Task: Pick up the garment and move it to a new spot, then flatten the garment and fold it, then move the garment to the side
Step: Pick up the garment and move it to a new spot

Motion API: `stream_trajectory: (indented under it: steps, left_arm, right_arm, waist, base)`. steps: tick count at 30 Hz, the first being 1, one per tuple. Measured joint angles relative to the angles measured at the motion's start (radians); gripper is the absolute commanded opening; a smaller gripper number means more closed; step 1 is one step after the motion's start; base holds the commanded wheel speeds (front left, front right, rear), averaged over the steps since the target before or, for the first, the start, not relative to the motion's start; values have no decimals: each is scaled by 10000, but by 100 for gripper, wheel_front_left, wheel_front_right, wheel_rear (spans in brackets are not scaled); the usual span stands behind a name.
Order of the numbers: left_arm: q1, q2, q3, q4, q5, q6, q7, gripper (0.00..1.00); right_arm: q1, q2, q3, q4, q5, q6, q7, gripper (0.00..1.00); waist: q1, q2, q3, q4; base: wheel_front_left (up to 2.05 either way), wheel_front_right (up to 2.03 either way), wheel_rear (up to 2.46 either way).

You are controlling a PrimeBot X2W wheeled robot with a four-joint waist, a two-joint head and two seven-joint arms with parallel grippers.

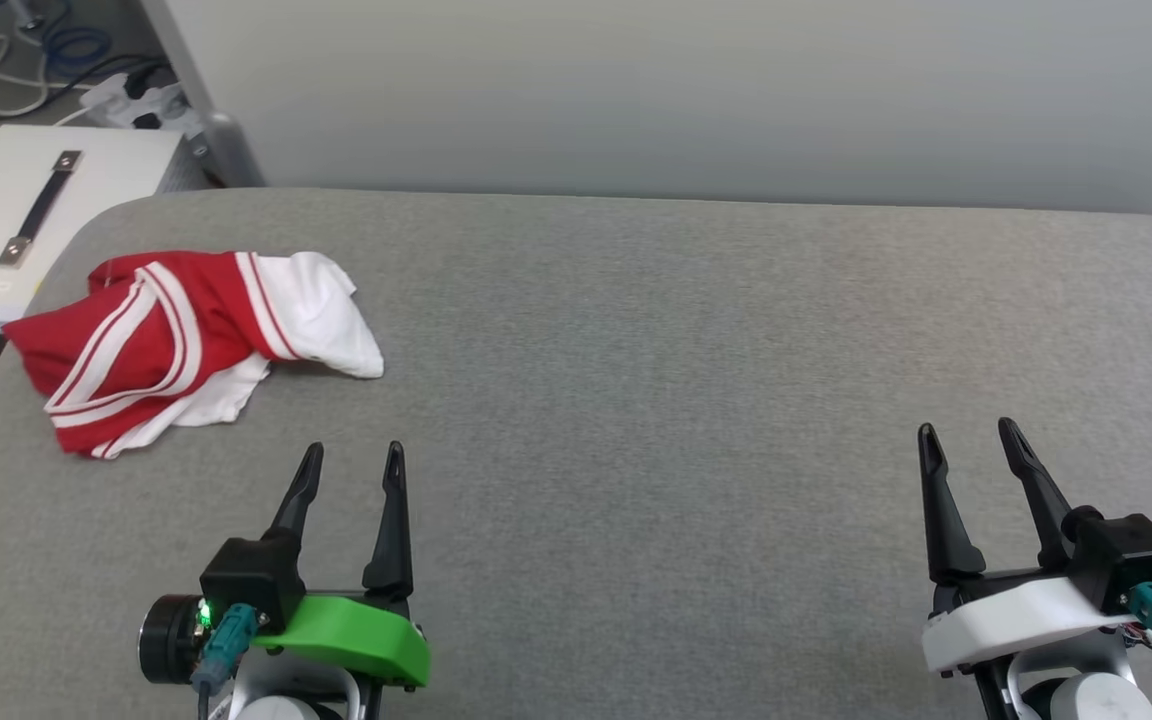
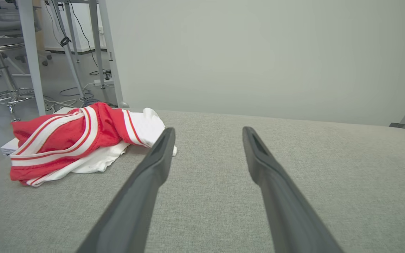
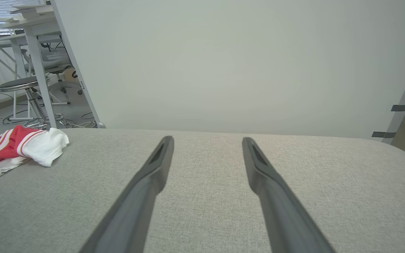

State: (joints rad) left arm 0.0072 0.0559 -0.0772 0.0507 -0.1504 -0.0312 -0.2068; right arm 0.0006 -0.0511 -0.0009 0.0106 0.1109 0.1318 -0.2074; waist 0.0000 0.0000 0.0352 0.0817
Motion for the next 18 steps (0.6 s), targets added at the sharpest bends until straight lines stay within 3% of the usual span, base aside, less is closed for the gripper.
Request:
stream_trajectory:
  steps: [18]
  left_arm:
    - [-5,-2,71,27,-297,12,-393,100]
  right_arm:
    - [-18,23,351,59,17,0,-359,100]
  waist:
    - [0,0,115,2410]
  base:
    - [0,0,0]
